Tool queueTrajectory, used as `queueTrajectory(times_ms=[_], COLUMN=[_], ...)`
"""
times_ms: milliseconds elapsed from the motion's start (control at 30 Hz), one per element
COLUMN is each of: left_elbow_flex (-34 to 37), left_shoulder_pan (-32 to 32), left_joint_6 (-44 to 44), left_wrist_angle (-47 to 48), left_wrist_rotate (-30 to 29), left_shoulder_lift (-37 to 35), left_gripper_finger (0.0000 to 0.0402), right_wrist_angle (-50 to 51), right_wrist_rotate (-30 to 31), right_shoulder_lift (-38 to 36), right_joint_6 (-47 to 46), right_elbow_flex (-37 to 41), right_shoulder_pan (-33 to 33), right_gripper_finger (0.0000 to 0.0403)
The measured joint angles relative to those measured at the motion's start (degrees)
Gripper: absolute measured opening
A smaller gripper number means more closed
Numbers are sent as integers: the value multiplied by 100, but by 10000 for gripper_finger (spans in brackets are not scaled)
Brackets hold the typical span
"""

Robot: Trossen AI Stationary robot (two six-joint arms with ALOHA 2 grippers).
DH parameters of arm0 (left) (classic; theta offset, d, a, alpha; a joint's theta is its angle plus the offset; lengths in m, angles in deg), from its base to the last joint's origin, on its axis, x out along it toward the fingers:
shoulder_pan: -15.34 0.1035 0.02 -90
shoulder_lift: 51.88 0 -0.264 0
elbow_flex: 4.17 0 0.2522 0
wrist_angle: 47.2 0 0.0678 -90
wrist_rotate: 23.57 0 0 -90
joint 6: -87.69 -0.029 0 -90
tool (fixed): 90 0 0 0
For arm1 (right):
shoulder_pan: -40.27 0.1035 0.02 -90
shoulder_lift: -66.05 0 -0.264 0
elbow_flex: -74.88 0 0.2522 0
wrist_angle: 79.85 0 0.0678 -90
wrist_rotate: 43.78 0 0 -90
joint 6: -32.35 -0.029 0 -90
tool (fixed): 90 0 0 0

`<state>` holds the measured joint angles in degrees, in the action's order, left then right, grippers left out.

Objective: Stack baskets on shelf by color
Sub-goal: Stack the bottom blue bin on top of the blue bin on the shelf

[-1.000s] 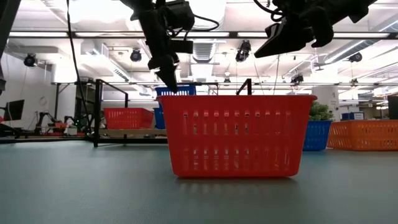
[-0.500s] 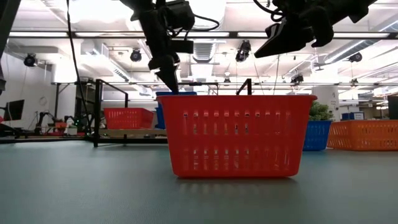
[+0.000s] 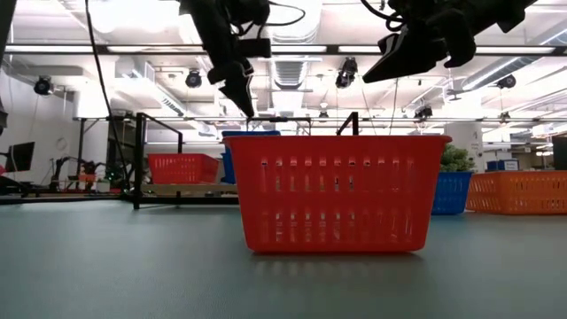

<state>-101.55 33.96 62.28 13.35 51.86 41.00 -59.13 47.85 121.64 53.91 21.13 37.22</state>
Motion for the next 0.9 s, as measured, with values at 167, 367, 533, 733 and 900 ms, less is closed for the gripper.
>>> queueTrajectory(times_ms=[167, 367, 533, 733, 900], left_elbow_flex=[353, 716, 693, 865, 1565], left_shoulder_pan=[12, 10, 5, -267, -807], left_joint_6=[88, 110, 191, 394, 469], left_wrist_angle=[-358, -566, -557, -894, -1676], left_wrist_rotate=[114, 82, 66, 102, 699], left_shoulder_lift=[-7, -7, -49, -417, -917], left_gripper_finger=[6, 1, 0, 0, 0], right_wrist_angle=[-2, 0, 0, 4, 9], right_wrist_rotate=[2, 0, 0, 0, -4], right_shoulder_lift=[0, 0, 0, 0, 0], right_joint_6=[2, -2, -10, -14, -54], right_elbow_flex=[0, 0, 0, 0, 0], right_shoulder_pan=[0, 0, 0, 0, 2], right_gripper_finger=[9, 9, 9, 9, 9])
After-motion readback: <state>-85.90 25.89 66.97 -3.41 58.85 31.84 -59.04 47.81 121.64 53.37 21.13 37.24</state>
